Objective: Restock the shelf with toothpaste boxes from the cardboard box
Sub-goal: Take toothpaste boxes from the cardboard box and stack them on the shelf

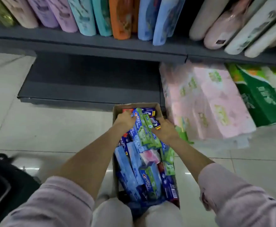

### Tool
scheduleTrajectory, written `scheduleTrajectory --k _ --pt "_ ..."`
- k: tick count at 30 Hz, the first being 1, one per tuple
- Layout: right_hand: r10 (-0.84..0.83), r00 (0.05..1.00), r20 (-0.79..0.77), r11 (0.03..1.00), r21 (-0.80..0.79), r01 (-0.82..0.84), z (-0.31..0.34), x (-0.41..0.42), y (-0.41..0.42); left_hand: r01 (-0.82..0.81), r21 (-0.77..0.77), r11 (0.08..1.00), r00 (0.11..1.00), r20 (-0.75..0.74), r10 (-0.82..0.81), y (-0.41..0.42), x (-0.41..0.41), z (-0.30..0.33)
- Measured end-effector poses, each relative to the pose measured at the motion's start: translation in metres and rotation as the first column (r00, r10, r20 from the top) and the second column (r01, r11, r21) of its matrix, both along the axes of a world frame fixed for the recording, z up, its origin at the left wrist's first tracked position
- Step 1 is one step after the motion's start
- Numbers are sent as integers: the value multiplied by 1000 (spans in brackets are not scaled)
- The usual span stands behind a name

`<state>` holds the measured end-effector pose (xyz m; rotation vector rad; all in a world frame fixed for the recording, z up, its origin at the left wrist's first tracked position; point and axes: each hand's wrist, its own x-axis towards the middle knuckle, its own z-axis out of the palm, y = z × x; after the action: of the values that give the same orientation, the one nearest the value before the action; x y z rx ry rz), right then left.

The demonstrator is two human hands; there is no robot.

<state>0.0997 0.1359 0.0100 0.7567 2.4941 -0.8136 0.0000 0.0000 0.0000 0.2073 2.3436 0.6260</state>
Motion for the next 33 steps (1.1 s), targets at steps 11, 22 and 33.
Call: scheduleTrajectory --k 11,22,33 --pt "-105 994 26 988 -113 107 -190 -34 -7 -123 -22 992 991 41 124 13 -25 -193" --pt "-196 975 -105 972 -153 179 -216 -37 0 -452 275 849 888 51 456 25 -22 -210" --pt "-552 822 -136 692 -625 361 -83 -24 -10 -478 518 710 857 98 506 15 -22 -78"
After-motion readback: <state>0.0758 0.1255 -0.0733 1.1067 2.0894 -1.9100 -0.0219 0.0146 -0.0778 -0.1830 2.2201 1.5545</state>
